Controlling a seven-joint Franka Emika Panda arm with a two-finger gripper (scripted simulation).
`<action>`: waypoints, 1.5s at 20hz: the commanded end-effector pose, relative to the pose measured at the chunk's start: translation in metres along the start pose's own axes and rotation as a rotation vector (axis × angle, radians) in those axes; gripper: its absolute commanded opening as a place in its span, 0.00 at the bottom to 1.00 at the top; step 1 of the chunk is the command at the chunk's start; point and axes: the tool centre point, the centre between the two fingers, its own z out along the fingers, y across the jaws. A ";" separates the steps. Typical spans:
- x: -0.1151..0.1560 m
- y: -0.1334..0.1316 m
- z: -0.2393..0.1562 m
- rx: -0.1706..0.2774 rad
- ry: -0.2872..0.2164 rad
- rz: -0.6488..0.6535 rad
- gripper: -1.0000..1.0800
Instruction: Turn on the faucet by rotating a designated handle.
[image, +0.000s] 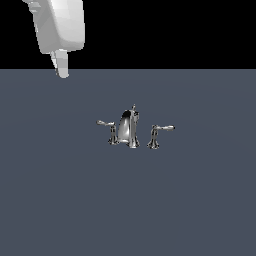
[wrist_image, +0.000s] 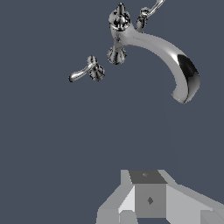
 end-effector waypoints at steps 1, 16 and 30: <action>0.005 -0.011 0.010 0.002 0.000 0.048 0.00; 0.046 -0.065 0.072 0.004 0.006 0.327 0.00; 0.114 -0.111 0.143 0.002 0.018 0.657 0.00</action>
